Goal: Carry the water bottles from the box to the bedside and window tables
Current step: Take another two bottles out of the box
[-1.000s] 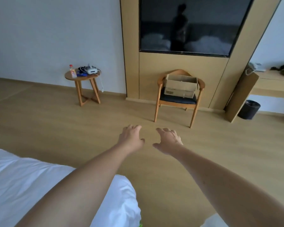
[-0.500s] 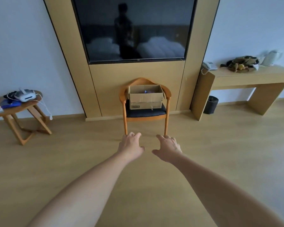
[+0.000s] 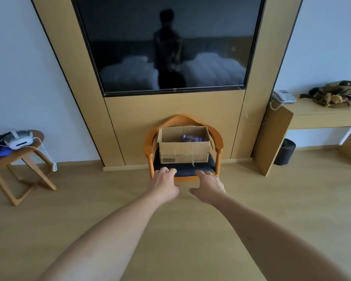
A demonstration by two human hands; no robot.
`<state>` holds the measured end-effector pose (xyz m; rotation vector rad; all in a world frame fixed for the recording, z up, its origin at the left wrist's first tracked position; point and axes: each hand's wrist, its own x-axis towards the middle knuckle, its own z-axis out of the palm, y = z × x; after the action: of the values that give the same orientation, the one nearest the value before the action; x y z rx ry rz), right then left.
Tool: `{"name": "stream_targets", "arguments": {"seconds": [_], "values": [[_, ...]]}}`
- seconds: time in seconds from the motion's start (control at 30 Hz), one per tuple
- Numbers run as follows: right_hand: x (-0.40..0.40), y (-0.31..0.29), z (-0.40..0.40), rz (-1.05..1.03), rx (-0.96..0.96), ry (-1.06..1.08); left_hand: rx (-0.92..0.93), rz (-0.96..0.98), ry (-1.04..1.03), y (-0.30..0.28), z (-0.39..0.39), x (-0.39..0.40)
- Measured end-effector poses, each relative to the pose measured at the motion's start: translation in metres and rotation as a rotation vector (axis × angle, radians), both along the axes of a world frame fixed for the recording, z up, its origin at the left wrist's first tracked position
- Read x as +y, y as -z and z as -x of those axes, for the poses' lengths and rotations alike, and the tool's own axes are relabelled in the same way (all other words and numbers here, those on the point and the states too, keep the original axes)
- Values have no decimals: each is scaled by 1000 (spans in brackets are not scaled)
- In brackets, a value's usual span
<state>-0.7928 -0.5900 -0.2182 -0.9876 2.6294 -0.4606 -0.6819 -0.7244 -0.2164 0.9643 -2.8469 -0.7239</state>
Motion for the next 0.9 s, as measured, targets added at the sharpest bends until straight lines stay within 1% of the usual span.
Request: {"name": "stream_targets", "arguments": {"seconds": [0.23, 0.43, 0.6, 0.7, 0.9], "values": [[-85, 24, 101, -68, -56, -10, -50, 18, 0, 26, 107, -83], [-183, 45, 196, -89, -48, 16, -28, 10, 26, 51, 207, -196], [-261, 54, 268, -114, -100, 104, -94, -50, 57, 65, 281, -292], [-297, 64, 302, -119, -134, 134, -119, -86, 34, 75, 318, -341], [-353, 98, 371, -167, -192, 144, -155, -127, 3, 118, 378, -403]]}}
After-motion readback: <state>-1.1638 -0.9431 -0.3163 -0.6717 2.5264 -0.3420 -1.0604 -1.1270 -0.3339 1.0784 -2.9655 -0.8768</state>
